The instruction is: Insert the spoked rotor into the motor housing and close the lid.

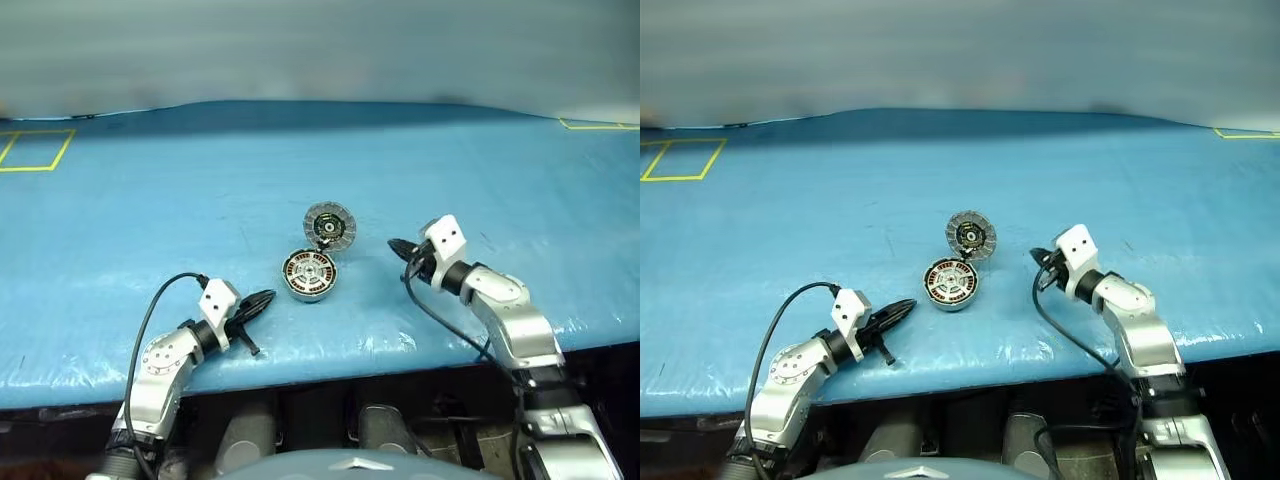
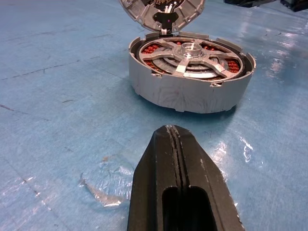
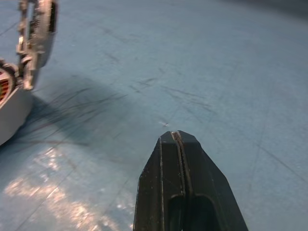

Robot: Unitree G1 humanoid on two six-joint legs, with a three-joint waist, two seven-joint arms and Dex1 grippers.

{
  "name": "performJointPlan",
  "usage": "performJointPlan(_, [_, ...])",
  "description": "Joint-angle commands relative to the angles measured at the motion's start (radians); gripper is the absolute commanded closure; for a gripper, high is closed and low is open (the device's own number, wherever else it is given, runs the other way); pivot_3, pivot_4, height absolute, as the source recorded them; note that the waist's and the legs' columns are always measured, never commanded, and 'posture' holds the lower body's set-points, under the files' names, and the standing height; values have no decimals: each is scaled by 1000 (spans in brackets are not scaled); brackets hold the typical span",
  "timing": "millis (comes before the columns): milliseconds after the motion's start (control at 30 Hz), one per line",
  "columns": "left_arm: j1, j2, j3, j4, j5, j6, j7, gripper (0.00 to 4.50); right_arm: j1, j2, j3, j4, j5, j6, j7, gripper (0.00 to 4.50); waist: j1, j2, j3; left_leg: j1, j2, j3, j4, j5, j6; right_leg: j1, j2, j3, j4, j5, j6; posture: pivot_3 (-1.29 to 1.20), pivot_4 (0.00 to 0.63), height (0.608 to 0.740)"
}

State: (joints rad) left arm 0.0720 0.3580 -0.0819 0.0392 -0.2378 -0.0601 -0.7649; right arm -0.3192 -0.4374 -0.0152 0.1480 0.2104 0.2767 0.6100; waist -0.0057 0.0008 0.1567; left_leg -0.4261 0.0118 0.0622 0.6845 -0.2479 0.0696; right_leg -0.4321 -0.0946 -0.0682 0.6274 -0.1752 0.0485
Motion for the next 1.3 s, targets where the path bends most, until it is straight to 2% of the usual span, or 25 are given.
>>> performJointPlan(33, [-15,0,4,-1,-4,-17,-6,4500,-139,74,-29,133,42,-76,13,4487,-8,0,0,0,1,0,0,0,0,0,1,0,0,0,0,0,150,740])
performJointPlan(133, [-19,0,5,1,-3,-19,-6,4500,-248,120,-11,237,55,-91,77,4487,-10,0,0,0,1,0,-1,0,0,0,2,1,0,0,-1,0,150,740])
performJointPlan(200, [-19,1,6,2,1,-22,0,4500,-287,137,7,261,62,-91,128,4487,-7,0,0,0,1,0,-1,0,0,0,2,1,0,3,-5,0,150,740])
performJointPlan(333, [-3,4,10,-13,4,-22,10,4500,-321,152,32,270,79,-62,217,4487,-4,0,0,-1,-1,-1,-1,-1,2,1,1,1,-1,2,-3,0,150,740])
performJointPlan(500, [22,8,19,-34,-3,-19,20,4500,-268,125,89,154,110,34,342,4487,-6,1,1,-1,-2,-1,-1,-1,3,1,0,1,-2,2,-2,0,150,740])
performJointPlan(700, [36,20,33,-45,6,-4,40,4500,-132,20,204,-74,116,106,502,4487,-6,1,0,-1,-1,-1,-1,-1,2,1,0,0,-1,1,-4,0,150,740])
performJointPlan(833, [40,24,30,-47,2,8,41,4500,-53,-33,299,-132,7,51,486,4487,-6,1,0,0,-1,-1,-1,-1,2,0,-1,-1,-1,0,-1,0,150,740])
performJointPlan(967, [43,27,26,-49,-3,18,37,4500,-15,-8,327,-98,-55,0,403,4487,-8,1,0,1,-1,-1,-1,-1,1,0,-1,0,-1,-2,1,0,150,740])
performJointPlan(1100, [47,27,27,-53,-6,19,36,4500,24,25,274,-122,-30,-10,329,4487,-5,1,0,7,0,-1,-1,-2,-1,2,-2,-1,-1,-2,1,0,150,740])
performJointPlan(1300, [64,25,30,-64,-35,26,13,4500,55,62,163,-218,43,-35,243,4487,-4,1,0,6,0,-1,-1,-5,-5,1,-3,-1,-1,-2,1,0,150,740])
